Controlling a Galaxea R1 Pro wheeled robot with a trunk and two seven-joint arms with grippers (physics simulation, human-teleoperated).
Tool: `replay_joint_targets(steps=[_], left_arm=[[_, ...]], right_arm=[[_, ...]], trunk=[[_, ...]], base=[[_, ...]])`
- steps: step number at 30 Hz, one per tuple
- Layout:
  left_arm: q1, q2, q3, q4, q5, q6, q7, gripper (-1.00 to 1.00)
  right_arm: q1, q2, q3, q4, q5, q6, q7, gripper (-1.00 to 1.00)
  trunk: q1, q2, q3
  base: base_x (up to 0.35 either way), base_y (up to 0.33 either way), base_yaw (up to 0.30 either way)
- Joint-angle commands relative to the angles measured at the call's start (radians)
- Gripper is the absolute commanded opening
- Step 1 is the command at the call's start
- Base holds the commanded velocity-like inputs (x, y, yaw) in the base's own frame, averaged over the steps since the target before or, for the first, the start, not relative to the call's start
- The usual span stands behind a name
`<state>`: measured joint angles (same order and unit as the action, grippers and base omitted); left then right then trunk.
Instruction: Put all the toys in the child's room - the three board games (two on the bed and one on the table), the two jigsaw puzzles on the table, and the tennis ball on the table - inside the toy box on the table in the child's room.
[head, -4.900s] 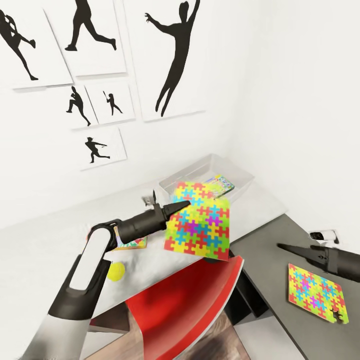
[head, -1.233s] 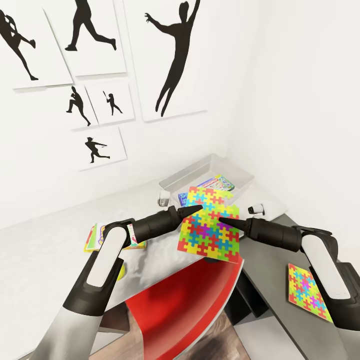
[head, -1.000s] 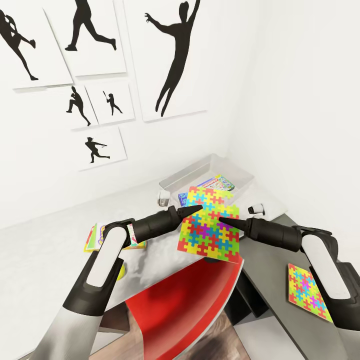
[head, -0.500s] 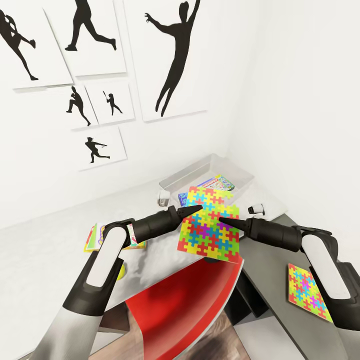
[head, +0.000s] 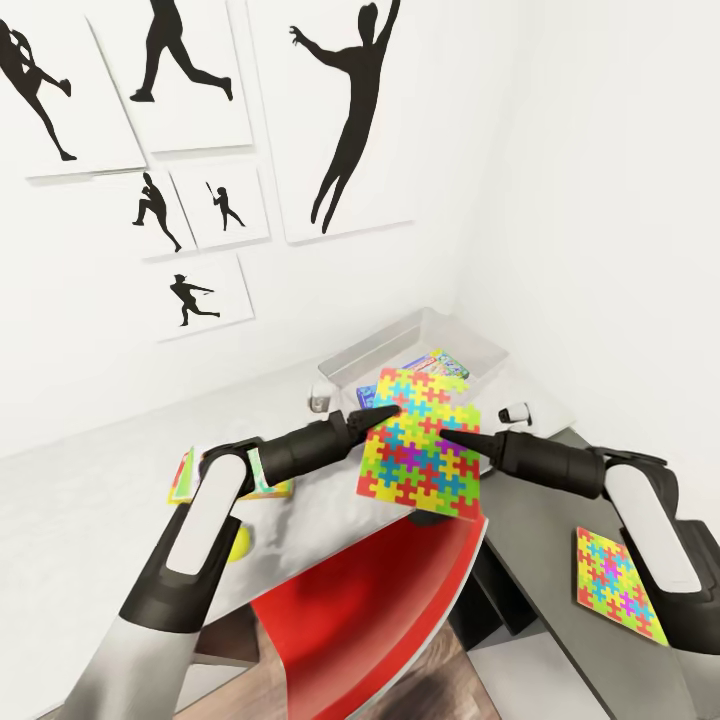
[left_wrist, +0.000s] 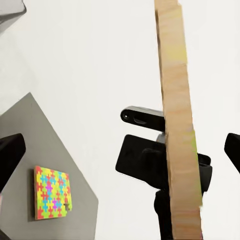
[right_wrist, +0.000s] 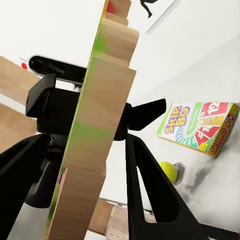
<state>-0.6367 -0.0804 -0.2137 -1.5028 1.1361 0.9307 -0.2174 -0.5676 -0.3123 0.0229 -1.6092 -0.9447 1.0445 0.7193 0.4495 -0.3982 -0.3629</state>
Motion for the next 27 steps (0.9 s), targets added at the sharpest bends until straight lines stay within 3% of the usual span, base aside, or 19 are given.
replay_joint_targets(steps=[1, 10, 17, 21, 22, 27], left_arm=[[0.000, 0.001, 0.005, 0.000, -0.005, 0.004, -0.007, 1.00], [0.007, 0.010, 0.065, 0.000, -0.007, 0.009, -0.012, 1.00], [0.039, 0.068, 0.179, -0.014, 0.006, 0.018, -0.021, 1.00], [0.065, 0.101, 0.258, -0.041, 0.044, 0.033, -0.028, 1.00], [0.065, 0.101, 0.258, -0.041, 0.044, 0.033, -0.028, 1.00], [0.091, 0.141, 0.340, -0.060, 0.106, 0.061, -0.030, 1.00]], right_arm=[[-0.003, -0.001, 0.000, 0.000, 0.003, 0.003, 0.005, -1.00], [-0.032, -0.003, -0.003, 0.007, 0.003, 0.003, 0.002, -1.00], [-0.142, -0.007, -0.007, 0.100, 0.000, 0.003, -0.060, -1.00], [-0.230, -0.009, -0.023, 0.228, -0.001, 0.003, -0.091, -1.00], [-0.230, -0.009, -0.023, 0.228, -0.001, 0.003, -0.091, -1.00], [-0.313, -0.011, -0.039, 0.369, -0.002, 0.003, -0.107, -1.00]], trunk=[[0.001, -0.002, -0.002], [0.001, -0.002, -0.002], [0.001, -0.002, -0.002], [0.001, -0.002, -0.002], [0.001, -0.002, -0.002], [0.001, -0.002, -0.002]], base=[[0.000, 0.000, 0.000], [0.000, 0.000, 0.000], [0.000, 0.000, 0.000], [0.000, 0.000, 0.000], [0.000, 0.000, 0.000], [0.000, 0.000, 0.000]])
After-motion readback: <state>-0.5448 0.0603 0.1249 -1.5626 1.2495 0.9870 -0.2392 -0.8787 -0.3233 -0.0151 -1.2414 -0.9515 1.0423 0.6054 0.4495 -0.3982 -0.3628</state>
